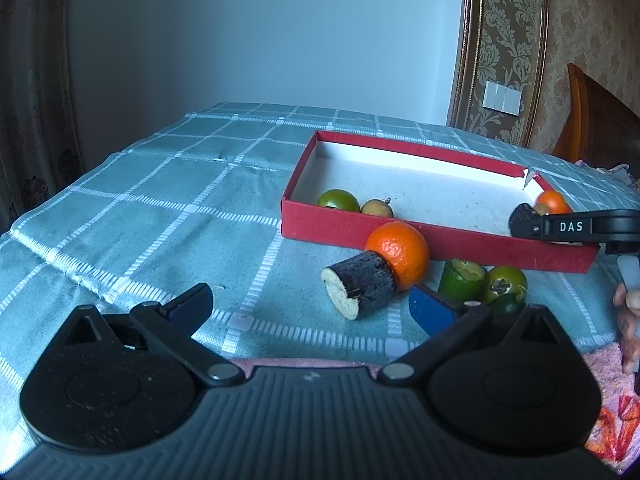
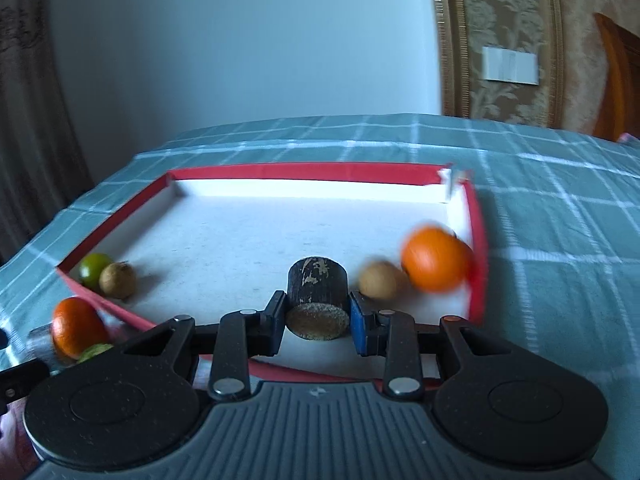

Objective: Organize fruits
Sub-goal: 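Carry the small log piece over the red tray with the right tool, then lower the log piece into the tray and open the right tool, then withdraw the open right tool from the tray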

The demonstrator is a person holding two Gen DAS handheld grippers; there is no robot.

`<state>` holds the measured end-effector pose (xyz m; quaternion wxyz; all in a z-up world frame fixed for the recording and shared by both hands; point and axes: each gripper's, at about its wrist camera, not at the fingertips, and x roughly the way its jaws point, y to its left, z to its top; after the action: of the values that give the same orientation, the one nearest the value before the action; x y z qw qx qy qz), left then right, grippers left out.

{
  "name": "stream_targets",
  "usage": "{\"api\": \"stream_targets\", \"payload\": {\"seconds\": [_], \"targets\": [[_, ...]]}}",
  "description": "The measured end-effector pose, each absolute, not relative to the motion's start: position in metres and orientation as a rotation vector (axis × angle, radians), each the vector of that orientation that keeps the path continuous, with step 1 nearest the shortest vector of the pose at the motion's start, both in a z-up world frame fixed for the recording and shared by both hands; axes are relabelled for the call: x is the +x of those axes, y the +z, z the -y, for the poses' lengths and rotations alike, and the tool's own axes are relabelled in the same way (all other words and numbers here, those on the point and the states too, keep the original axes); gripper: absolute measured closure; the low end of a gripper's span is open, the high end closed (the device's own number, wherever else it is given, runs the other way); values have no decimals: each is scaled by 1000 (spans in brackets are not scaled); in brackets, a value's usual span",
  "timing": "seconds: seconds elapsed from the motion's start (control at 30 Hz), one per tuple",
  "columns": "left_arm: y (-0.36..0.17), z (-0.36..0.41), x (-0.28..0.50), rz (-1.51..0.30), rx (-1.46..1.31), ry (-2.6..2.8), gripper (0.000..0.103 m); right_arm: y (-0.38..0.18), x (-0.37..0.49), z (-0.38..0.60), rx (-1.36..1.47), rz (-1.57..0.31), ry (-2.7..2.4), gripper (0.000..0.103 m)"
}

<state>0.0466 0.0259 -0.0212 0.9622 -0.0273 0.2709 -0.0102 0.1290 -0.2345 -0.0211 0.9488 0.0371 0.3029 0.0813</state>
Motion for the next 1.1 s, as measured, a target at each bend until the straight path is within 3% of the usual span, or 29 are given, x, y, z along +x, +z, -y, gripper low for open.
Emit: {"api": "stream_targets", "payload": {"seconds": [0.13, 0.23, 0.33, 0.4, 0.67, 0.8, 1.1], "targets": [[-22, -27, 48, -550, -55, -17, 0, -21, 130, 238, 81, -621, 172, 71], [-21, -28, 48, -551, -58, -14, 0, -20, 127, 237, 80, -620, 192, 64], [-22, -29, 48, -551, -58, -16, 0, -17, 120, 236, 72, -610, 197, 54], [-21, -29, 48, -550, -58, -15, 0, -15, 115, 237, 65, -598, 171, 40], [-21, -29, 47, -547, -58, -13, 0, 0, 82, 265, 133, -563, 174, 39], [-20, -29, 46, -546, -58, -17, 0, 4, 55, 283, 174, -532, 169, 32], [-20, -27, 44, -541, -50, -22, 0, -28, 39, 333, 417, -543, 152, 31]]}}
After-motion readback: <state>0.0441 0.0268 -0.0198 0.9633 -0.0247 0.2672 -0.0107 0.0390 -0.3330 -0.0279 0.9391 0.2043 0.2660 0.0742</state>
